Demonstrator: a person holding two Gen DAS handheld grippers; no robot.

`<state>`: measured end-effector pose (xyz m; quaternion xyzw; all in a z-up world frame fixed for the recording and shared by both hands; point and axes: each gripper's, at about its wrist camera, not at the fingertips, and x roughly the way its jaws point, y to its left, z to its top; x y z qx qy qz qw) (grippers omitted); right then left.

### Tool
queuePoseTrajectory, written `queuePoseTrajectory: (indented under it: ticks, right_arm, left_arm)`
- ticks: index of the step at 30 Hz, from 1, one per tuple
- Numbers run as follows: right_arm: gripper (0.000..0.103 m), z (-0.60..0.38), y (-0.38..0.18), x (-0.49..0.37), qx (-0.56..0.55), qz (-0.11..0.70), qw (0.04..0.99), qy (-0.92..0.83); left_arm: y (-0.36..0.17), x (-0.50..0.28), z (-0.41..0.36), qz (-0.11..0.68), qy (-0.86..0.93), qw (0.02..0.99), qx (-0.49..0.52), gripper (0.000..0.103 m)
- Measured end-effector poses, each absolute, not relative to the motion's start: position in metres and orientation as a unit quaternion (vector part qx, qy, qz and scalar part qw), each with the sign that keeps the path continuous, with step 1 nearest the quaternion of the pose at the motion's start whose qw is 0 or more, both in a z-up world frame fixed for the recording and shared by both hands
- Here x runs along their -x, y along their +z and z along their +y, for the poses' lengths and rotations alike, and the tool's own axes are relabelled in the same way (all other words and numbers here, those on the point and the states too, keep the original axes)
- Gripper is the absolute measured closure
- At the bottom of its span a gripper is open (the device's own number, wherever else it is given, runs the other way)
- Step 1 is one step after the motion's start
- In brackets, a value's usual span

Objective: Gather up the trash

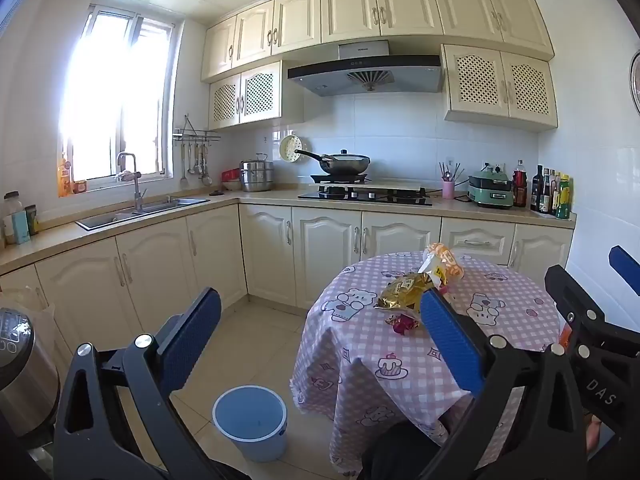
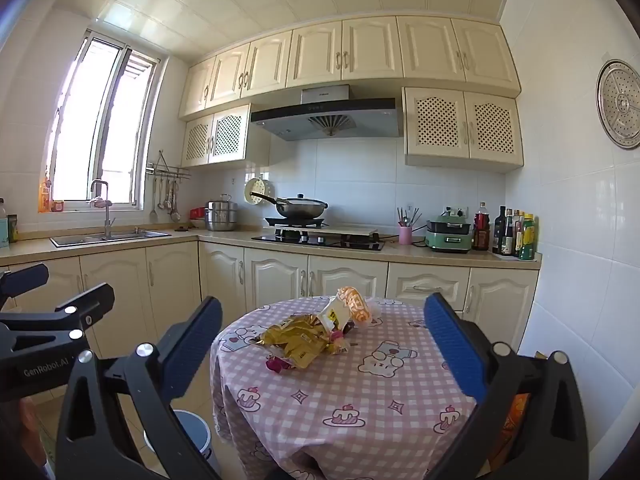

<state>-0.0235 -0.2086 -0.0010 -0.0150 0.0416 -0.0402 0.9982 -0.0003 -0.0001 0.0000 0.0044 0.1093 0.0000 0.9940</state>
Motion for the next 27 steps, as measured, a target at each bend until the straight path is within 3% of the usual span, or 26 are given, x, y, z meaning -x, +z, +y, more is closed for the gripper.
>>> queuePoseTrajectory:
  ticks: [27]
  right_arm:
    - [0.005,-0.2166,-0.0043,0.0168,0.015,0.041,0.998,-0.042]
  left_arm:
    - [0.0049,0.0046,0.0025,0.112,0.0,0.994,-0.011,0.006]
